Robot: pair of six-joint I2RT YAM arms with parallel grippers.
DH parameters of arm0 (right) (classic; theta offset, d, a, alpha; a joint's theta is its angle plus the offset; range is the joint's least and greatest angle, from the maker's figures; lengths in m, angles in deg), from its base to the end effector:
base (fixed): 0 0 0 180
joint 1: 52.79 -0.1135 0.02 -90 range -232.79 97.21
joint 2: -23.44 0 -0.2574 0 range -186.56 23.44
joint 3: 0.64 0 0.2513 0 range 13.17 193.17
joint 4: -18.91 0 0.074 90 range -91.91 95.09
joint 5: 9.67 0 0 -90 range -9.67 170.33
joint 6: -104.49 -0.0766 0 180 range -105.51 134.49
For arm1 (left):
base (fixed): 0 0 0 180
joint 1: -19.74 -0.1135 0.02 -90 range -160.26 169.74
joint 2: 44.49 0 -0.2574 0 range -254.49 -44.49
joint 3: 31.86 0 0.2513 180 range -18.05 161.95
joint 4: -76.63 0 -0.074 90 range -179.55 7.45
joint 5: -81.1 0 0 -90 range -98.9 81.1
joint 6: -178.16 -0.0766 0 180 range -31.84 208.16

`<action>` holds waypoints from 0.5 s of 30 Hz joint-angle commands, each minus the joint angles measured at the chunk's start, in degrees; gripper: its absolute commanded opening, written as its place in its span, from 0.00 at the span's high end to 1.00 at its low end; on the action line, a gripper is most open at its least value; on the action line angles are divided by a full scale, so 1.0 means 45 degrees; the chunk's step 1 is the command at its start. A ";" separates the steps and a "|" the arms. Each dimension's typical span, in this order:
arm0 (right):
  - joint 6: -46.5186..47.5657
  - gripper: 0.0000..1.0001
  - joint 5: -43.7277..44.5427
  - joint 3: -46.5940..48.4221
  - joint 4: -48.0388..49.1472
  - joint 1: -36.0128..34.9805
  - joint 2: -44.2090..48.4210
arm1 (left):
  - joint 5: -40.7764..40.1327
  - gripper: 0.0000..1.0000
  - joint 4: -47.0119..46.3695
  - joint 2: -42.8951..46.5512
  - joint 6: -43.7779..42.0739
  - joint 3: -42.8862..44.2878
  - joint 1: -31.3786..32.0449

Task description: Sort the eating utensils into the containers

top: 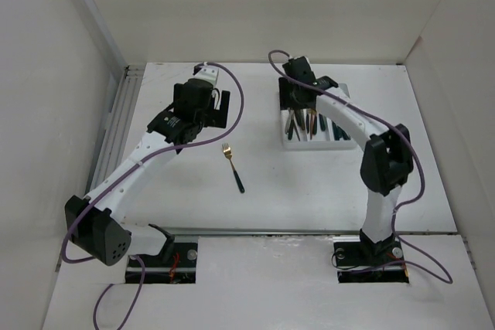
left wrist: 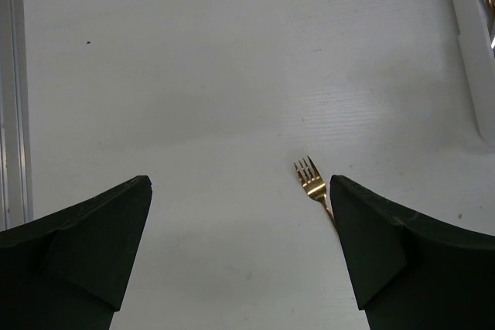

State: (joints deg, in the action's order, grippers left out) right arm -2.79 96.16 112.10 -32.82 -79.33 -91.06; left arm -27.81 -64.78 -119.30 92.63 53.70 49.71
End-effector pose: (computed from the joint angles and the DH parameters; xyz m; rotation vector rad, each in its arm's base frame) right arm 0.4260 0.1894 0.2213 -0.0859 2.4533 -0.0145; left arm 0.2974 -0.1428 0.3404 0.2479 2.0134 -0.0391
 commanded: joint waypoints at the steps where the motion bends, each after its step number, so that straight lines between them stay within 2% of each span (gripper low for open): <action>1: 0.0479 0.36 0.0895 0.0260 0.1179 -0.1383 0.2042 | 0.0083 0.00 -0.0369 0.0100 -0.0095 0.0560 -0.0040; 6: 0.0715 0.32 -0.0954 0.0550 0.0439 -0.3529 0.1287 | 0.0083 0.00 -0.0369 0.0353 0.0022 0.0443 -0.0040; 8: 0.0365 0.32 -0.0960 0.0671 -0.0223 -0.4118 0.0333 | -0.0170 0.00 -0.0369 0.0509 0.0022 0.0327 -0.0040; 15: -0.1254 0.32 -0.1896 0.0514 0.0317 -0.5564 -0.0552 | -0.2981 0.00 -0.0369 0.0919 0.0644 0.0442 -0.0040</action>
State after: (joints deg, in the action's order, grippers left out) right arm -4.80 89.93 114.44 -31.03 -103.44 -94.32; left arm -35.27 -63.86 -118.73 93.33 53.70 49.08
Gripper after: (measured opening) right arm 0.679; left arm 0.997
